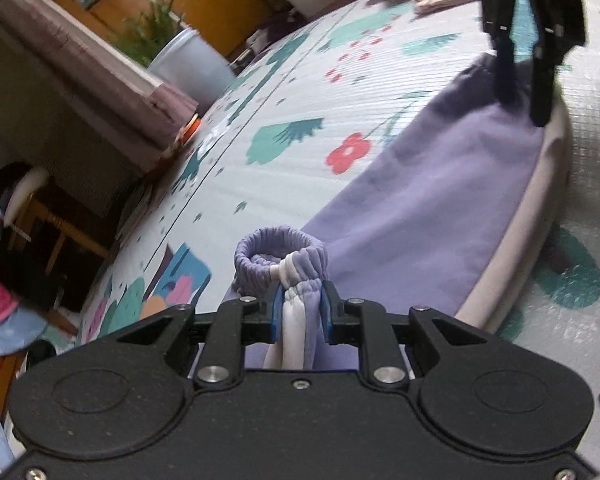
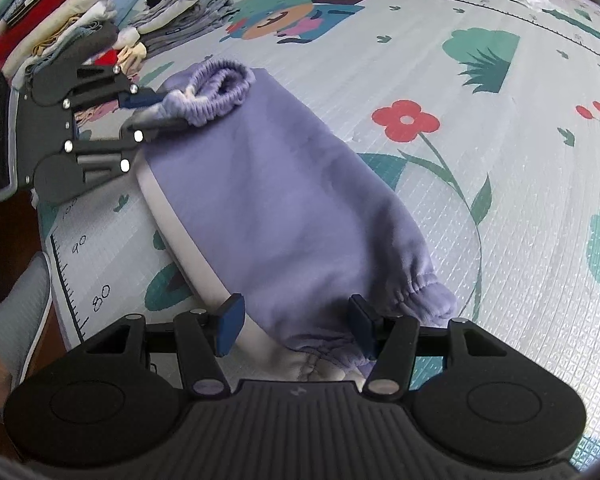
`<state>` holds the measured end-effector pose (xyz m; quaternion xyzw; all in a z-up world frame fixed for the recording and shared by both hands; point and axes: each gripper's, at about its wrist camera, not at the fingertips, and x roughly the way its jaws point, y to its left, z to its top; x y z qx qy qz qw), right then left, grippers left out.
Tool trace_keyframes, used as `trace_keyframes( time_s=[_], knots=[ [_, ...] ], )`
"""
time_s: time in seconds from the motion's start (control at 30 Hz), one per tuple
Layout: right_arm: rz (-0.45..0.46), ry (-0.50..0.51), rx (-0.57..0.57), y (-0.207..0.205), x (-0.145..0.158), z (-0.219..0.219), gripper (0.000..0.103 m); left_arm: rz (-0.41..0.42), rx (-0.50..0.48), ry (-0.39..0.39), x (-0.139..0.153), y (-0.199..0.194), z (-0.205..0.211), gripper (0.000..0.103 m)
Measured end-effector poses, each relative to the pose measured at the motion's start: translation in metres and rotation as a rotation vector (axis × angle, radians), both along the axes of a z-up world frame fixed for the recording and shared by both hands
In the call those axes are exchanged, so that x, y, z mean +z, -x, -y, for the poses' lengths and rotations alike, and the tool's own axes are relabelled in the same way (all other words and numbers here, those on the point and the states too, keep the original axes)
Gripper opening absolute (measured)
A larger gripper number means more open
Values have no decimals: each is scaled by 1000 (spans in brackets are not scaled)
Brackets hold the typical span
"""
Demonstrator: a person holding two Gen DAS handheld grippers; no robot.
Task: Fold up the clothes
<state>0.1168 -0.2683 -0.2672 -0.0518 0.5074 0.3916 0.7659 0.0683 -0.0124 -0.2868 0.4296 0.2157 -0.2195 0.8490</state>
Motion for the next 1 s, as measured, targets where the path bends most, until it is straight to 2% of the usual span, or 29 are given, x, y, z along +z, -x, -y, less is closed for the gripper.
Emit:
trace_keyframes(
  time_s=[0.07, 0.1, 0.13, 0.2, 0.27, 0.37, 0.47, 0.5, 0.57, 0.67, 0.73, 0.8, 0.83, 0.93, 1.0],
  knots=[
    [-1, -1, 0, 0, 0, 0, 58, -43, -87, 21, -1, 9, 7, 24],
    [-1, -1, 1, 0, 0, 0, 58, -63, -121, 40, 0, 14, 9, 39],
    [-1, -2, 1, 0, 0, 0, 58, -83, -139, 72, 3, 18, 10, 49],
    [-3, -10, -2, 0, 0, 1, 58, -106, -148, 141, 13, 22, 7, 49],
    [-2, -28, -4, 1, 2, 3, 58, -109, -92, 222, 26, 18, -5, 49],
    [27, -57, -2, 2, 13, 0, 58, -132, 122, 363, 43, -6, -41, 48],
    [118, -90, 39, -6, 33, -27, 58, -182, 346, 475, 46, -35, -82, 42],
    [158, -101, 58, -10, 41, -41, 57, -194, 402, 496, 46, -43, -93, 38],
    [259, -116, 121, -18, 61, -79, 57, -202, 414, 497, 45, -46, -100, 36],
    [447, -83, 343, -14, 81, -132, 57, -232, 391, 497, 42, -38, -101, 36],
    [536, -44, 473, -9, 79, -160, 57, -280, 391, 473, 30, -29, -99, 36],
    [528, 8, 542, -8, 62, -178, 57, -334, 394, 456, 17, -21, -99, 35],
    [462, 75, 570, -9, 44, -185, 57, -345, 387, 465, 13, -18, -101, 35],
    [330, 180, 592, -9, 4, -186, 53, -394, 368, 511, 14, -17, -110, 35],
    [356, 144, 568, -7, 1, -185, 50, -393, 356, 574, 27, -21, -121, 35]
  ],
)
